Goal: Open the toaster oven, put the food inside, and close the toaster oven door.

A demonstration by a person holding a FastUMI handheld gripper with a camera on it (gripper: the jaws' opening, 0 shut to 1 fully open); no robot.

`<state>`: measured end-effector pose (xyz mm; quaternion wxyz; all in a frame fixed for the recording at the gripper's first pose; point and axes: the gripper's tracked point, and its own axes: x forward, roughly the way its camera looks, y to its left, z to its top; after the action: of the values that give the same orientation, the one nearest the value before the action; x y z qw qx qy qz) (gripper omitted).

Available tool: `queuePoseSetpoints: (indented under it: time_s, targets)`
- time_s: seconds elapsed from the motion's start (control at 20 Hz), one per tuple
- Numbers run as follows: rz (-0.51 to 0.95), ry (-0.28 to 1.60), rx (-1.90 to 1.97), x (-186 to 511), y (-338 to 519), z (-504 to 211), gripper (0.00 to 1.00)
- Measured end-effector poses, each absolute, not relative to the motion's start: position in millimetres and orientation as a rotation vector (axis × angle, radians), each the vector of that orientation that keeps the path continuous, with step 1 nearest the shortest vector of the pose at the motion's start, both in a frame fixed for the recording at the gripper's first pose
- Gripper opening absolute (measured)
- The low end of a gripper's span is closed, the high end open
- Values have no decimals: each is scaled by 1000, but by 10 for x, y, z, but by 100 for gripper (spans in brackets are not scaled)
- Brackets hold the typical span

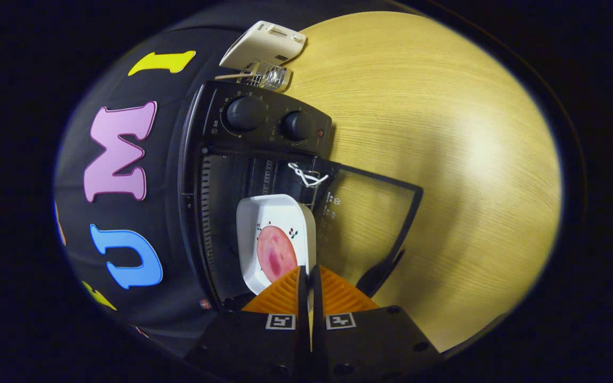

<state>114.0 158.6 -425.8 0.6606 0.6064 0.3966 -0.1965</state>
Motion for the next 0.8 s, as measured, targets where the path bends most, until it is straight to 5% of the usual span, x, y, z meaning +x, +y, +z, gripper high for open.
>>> queuePoseSetpoints:
  time_s: [0.65,0.8]
  targets:
    - [-592,737,1449,1928,1729,-4548,6]
    - [-543,731,1507,1979,1813,-4491,16]
